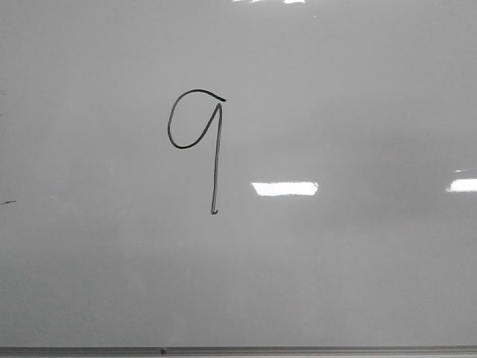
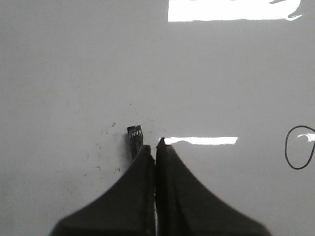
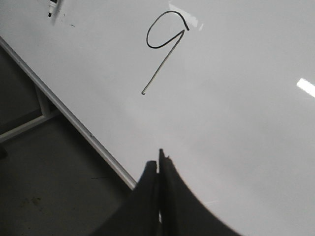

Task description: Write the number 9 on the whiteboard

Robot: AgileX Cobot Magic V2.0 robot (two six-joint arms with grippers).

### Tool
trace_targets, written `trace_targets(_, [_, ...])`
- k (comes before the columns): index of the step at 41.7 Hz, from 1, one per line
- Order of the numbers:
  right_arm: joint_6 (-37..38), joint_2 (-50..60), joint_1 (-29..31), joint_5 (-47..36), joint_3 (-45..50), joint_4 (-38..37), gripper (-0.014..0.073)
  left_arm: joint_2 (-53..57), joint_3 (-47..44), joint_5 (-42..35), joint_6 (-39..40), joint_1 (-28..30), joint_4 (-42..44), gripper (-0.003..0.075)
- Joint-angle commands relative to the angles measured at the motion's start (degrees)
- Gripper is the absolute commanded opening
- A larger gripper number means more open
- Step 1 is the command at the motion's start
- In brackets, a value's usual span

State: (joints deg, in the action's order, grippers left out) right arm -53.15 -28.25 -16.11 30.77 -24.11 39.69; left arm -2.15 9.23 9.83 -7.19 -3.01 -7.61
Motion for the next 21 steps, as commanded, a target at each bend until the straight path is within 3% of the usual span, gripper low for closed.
trace_targets(1, [-0.1, -0.1, 0.3, -3.3, -1.4, 1.9, -0.0067, 2.8, -2.3, -4.0, 2.3, 1.0, 1.3, -0.0019])
trace_targets(11, [-0.1, -0.1, 0.3, -3.0, -1.4, 1.9, -0.0067, 3.7, -9.5, -7.1, 3.8, 3.0, 2.5, -0.0019])
trace_targets(21, [-0.1, -0.1, 0.3, -3.0, -1.4, 1.9, -0.0067, 3.7, -9.8, -6.6, 3.8, 3.0, 3.4, -0.0019])
